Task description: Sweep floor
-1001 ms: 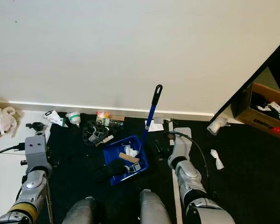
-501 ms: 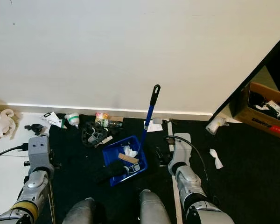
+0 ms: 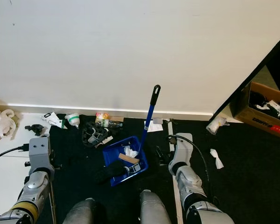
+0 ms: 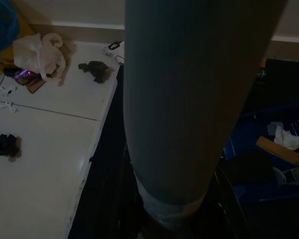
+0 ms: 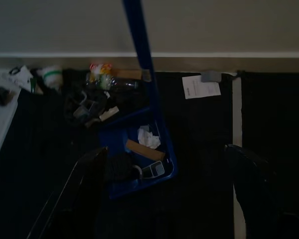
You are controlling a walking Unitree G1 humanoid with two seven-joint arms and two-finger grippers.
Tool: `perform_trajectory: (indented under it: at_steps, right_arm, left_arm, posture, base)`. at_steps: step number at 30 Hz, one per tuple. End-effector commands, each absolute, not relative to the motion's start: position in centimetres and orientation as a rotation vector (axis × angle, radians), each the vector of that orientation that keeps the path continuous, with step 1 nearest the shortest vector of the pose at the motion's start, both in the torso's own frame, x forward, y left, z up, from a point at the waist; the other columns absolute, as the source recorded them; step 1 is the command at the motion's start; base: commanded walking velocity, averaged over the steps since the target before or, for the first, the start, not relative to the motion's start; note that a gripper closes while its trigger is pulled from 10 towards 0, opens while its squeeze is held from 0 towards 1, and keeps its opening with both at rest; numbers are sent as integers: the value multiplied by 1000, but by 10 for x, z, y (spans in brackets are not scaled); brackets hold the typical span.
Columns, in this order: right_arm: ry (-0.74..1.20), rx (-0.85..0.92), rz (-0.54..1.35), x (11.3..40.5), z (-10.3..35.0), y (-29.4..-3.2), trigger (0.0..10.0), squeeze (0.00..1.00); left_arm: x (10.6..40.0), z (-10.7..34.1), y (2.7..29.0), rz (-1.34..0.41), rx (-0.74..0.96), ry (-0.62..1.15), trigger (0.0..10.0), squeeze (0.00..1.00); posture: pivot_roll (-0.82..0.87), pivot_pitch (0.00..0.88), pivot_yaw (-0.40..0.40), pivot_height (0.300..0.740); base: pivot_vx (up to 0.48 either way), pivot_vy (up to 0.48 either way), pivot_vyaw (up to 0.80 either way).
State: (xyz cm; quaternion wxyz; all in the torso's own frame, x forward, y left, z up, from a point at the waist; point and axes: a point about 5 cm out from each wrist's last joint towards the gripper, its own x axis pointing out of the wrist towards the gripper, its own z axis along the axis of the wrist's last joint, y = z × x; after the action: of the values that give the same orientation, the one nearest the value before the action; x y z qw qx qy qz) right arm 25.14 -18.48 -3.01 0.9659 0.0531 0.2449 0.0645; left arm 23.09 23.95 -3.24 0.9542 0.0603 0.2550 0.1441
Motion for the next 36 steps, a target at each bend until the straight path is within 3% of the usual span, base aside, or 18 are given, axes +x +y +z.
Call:
perform_trajectory:
  at_steps: [1,36]
  right_arm:
    - [508,92,134,246,-34,-186,10000,0]
    - [507,111,143,242,-36,-187,10000,0]
  left_arm:
    - [215,-47,235,297,96,603,10000,0]
    - [210,-51,235,329,71,621,10000,0]
  posture:
    - [23,78,-32,740]
    - [0,88,-29,740]
  base:
    - [0,0,0]
    - [0,0,0]
